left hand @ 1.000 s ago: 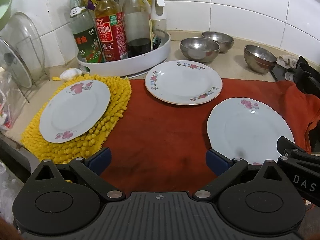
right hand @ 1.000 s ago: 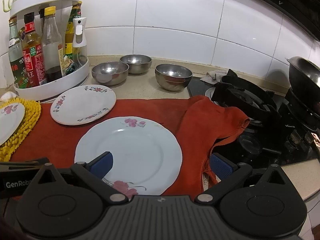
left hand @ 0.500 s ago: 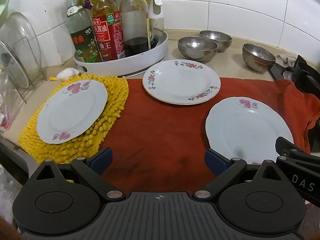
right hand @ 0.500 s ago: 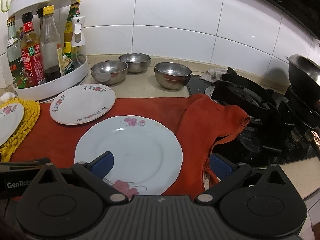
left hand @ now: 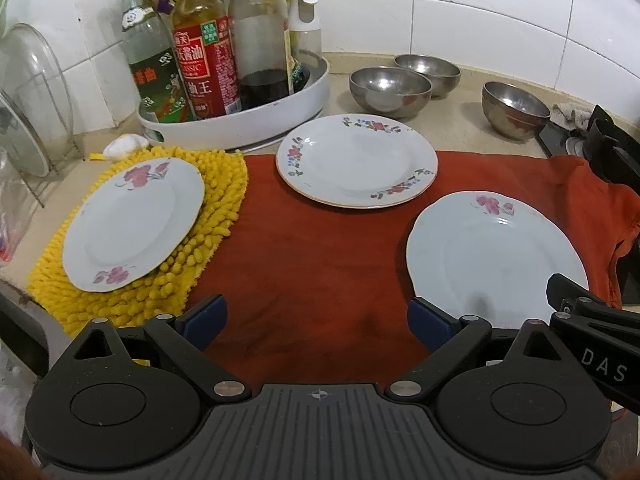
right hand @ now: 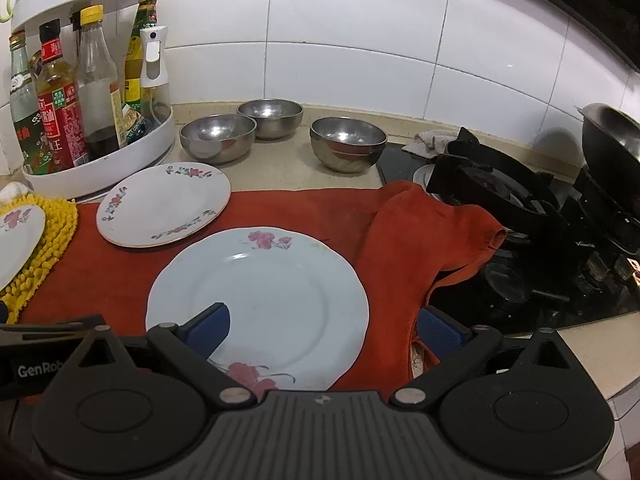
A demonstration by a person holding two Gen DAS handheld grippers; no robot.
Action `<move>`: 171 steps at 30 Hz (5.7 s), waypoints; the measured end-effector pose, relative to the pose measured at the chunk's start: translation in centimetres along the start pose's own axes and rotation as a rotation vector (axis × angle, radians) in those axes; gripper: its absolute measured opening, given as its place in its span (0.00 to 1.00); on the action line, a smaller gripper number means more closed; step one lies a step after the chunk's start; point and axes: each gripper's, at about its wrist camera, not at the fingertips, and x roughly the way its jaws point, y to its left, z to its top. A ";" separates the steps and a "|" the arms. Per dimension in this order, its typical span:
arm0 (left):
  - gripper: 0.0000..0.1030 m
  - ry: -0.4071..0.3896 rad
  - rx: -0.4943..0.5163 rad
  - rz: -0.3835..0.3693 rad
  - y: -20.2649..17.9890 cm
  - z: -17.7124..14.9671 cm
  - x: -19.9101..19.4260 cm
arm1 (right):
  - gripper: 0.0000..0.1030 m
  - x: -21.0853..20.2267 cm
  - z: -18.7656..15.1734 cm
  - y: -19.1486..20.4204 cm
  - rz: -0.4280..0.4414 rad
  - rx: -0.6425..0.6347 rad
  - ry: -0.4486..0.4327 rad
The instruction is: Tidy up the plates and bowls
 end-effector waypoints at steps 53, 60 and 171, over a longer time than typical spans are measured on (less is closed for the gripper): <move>0.97 0.133 -0.127 -0.130 -8.2 2.5 6.5 | 0.35 13.3 5.4 -10.4 0.672 -0.145 0.229; 0.93 0.127 -0.121 -0.107 -9.2 3.7 6.8 | 0.31 14.4 6.4 -10.8 0.698 -0.100 0.259; 0.82 -0.084 -0.154 -0.217 -2.2 7.9 6.0 | 0.24 15.1 13.0 -6.6 0.736 -0.016 0.202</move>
